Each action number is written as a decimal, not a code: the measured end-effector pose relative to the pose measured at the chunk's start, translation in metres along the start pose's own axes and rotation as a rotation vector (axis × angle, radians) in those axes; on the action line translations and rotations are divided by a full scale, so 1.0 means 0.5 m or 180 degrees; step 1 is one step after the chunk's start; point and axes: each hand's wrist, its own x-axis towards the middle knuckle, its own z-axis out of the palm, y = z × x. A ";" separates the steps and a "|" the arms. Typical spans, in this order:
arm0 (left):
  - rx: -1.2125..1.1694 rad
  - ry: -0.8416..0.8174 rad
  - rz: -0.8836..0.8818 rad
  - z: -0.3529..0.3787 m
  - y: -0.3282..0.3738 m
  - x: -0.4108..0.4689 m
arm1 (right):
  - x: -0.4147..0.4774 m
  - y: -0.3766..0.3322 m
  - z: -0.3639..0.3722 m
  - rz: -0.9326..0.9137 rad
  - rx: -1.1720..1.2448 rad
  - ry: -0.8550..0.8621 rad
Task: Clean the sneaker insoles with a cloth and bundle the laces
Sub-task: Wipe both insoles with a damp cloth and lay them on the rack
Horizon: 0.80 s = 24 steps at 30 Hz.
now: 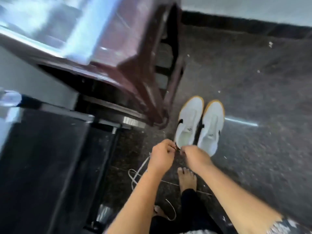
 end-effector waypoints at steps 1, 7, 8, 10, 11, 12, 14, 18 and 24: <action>-0.0297 0.0182 -0.0042 -0.032 0.009 -0.030 | -0.022 -0.038 0.001 -0.0085 0.0061 -0.0001; -0.2012 0.1597 -0.0076 -0.294 0.036 -0.247 | -0.171 -0.336 -0.012 -0.1277 0.0658 0.0493; -0.2322 0.1851 -0.0015 -0.338 0.033 -0.289 | -0.201 -0.391 -0.022 -0.1449 0.0788 0.0545; -0.2899 0.2301 0.0049 -0.420 0.018 -0.372 | -0.259 -0.493 -0.040 -0.1882 0.1033 0.0673; -0.3117 0.2433 0.0082 -0.450 0.011 -0.410 | -0.283 -0.534 -0.046 -0.2101 0.1128 0.0769; -0.3290 0.2523 0.0137 -0.480 -0.001 -0.450 | -0.310 -0.578 -0.052 -0.2293 0.1182 0.0820; -0.3491 0.2580 0.0239 -0.523 -0.030 -0.526 | -0.354 -0.652 -0.053 -0.2590 0.1281 0.0822; -0.3423 0.3356 -0.0065 -0.556 -0.119 -0.623 | -0.419 -0.756 -0.028 -0.2925 0.1088 0.0642; -0.3562 0.4412 -0.1147 -0.565 -0.294 -0.726 | -0.455 -0.850 0.106 -0.2680 0.0190 -0.0125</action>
